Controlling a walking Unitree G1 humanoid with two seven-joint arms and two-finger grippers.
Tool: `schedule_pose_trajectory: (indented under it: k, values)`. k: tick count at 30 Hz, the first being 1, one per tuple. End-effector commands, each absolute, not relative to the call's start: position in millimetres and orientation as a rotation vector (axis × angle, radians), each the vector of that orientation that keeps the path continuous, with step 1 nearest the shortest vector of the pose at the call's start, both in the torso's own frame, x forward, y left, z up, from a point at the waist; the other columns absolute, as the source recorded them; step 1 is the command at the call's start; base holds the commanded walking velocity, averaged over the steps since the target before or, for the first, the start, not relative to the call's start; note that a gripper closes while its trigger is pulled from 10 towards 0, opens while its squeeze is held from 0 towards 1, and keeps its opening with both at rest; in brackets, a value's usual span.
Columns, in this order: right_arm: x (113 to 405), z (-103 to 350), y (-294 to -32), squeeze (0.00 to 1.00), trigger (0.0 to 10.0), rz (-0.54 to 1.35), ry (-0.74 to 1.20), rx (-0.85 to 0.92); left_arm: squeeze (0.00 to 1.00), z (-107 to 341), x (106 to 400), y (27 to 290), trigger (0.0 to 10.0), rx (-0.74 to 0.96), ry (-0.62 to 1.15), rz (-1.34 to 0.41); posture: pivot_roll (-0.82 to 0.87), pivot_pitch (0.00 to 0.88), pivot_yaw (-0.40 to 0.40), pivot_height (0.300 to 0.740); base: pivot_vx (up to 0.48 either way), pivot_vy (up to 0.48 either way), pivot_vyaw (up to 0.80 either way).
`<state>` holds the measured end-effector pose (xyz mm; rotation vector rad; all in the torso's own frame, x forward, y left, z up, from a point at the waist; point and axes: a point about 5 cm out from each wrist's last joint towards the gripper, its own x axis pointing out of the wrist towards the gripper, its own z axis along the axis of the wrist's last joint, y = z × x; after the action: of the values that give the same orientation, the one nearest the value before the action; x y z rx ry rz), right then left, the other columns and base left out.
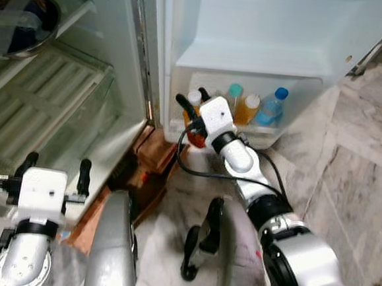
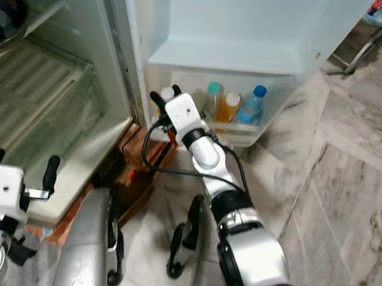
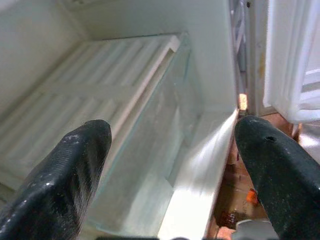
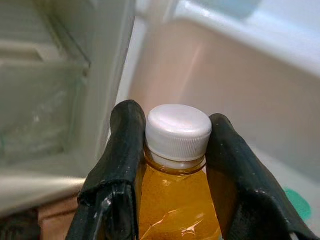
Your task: Restocking fridge
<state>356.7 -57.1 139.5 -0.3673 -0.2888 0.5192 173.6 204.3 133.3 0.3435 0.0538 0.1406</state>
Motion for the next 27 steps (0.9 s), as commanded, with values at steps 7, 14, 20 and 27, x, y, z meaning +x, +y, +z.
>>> schedule_pose_trajectory:
  k: [7,14,20,27]
  values:
    - [366,185,-51,0.00,10.0,0.442,-0.558,-0.535,0.00,135,176,199,10.0,0.334,0.056,0.137,0.32,0.296,-0.064,0.527,0.000,0.000,0.00]
    - [363,191,-40,0.00,10.0,0.473,-0.595,-0.458,0.00,136,179,195,10.0,0.332,0.049,0.136,0.33,0.295,-0.064,0.527,0.000,0.000,0.00]
    - [357,184,-31,0.00,10.0,0.503,-0.594,-0.405,0.00,141,174,195,10.0,0.336,0.040,0.144,0.36,0.314,-0.061,0.527,0.000,0.000,0.00]
    - [356,191,-21,0.00,10.0,0.479,-0.660,-0.461,0.00,156,163,194,10.0,0.347,0.021,0.162,0.39,0.366,-0.047,0.527,0.000,0.000,0.00]
